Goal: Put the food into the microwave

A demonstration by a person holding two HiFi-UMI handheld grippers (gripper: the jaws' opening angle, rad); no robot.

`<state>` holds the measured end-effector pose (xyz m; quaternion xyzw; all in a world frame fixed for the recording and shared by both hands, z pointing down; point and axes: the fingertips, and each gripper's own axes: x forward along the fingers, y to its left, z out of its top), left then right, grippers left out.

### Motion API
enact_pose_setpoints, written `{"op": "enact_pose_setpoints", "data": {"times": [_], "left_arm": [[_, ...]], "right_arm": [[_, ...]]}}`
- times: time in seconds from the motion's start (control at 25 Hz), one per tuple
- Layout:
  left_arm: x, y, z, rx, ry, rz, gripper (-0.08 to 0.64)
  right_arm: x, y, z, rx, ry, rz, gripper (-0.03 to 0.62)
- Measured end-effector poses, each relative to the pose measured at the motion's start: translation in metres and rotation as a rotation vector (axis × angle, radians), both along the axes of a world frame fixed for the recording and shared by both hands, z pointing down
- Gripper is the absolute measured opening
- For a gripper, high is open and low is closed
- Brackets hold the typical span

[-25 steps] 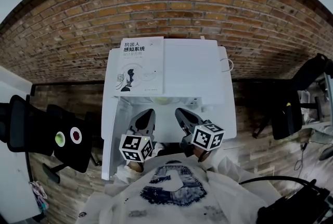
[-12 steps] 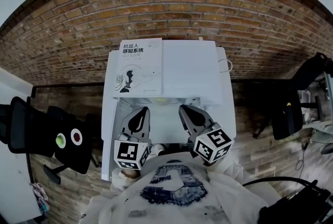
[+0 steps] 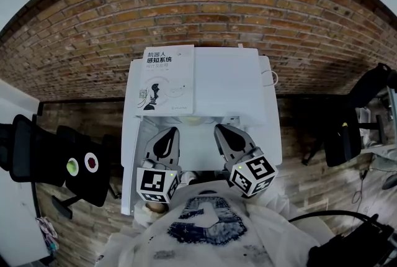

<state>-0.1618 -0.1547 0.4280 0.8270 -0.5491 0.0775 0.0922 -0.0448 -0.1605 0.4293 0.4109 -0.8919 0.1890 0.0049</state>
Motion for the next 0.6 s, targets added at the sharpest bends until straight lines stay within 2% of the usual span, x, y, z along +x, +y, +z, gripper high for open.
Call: {"op": "enact_pose_setpoints", "data": {"times": [0.6], "left_arm": [[0.0033,-0.0037,0.0065,-0.016,0.008,0.008,0.008]], "right_arm": [[-0.0027,-0.0042,0.0060,-0.018,0.005,-0.011,0.012]]}}
